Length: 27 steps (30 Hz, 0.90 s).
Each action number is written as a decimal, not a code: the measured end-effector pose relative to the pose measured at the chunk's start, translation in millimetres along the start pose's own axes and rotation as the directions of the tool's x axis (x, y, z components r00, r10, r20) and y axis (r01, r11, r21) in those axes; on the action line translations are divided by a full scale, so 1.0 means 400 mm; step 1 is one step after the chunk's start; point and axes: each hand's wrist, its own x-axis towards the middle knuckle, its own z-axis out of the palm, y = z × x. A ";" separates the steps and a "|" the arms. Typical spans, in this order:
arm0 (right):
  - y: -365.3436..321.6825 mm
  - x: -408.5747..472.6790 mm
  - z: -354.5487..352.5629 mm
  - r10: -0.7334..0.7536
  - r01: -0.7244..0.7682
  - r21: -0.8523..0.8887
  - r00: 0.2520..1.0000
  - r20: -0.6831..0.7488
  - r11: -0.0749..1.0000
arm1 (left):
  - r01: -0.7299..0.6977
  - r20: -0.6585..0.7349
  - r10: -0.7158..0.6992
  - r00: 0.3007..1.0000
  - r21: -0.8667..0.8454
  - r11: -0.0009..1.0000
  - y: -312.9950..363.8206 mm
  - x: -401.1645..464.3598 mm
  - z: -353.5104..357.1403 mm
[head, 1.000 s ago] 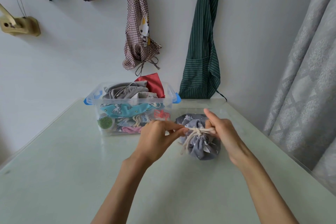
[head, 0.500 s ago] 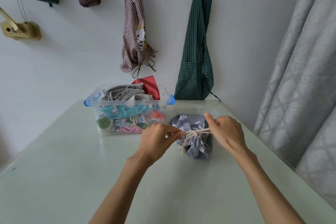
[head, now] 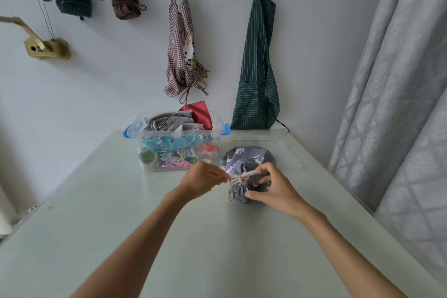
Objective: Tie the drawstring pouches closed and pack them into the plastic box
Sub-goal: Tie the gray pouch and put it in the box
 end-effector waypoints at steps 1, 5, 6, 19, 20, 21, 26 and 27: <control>0.004 0.004 -0.006 -0.021 0.021 -0.010 1.000 -0.009 1.000 | 0.002 -0.017 -0.003 1.000 -0.021 1.000 -0.002 -0.003 -0.004; 0.060 0.093 -0.047 -0.045 0.046 -0.112 0.999 0.015 0.993 | 0.136 0.028 -0.134 0.991 -0.130 0.982 -0.042 0.036 -0.035; 0.076 0.121 -0.062 -0.017 0.018 -0.179 1.000 0.007 0.984 | 0.208 0.071 -0.199 0.978 -0.183 0.961 -0.048 0.048 -0.046; 0.066 0.344 -0.083 -0.030 0.031 -0.464 1.000 0.008 0.885 | 0.611 0.395 -0.502 0.770 -0.682 0.402 0.055 0.162 -0.107; 0.041 0.343 -0.098 0.031 -0.028 -0.327 1.000 0.004 0.945 | 0.594 0.363 -0.512 0.778 -0.692 0.410 0.070 0.165 -0.115; 0.010 0.350 -0.122 0.095 -0.090 -0.193 0.995 0.019 0.977 | 0.586 0.343 -0.525 0.779 -0.698 0.412 0.095 0.175 -0.137; -0.193 0.407 -0.231 0.144 -0.156 0.195 0.987 0.073 0.968 | 0.522 0.250 -0.528 0.812 -0.716 0.464 0.218 0.231 -0.305; -0.242 0.427 -0.247 0.134 -0.149 0.245 0.988 0.077 0.958 | 0.506 0.219 -0.537 0.815 -0.721 0.474 0.234 0.246 -0.353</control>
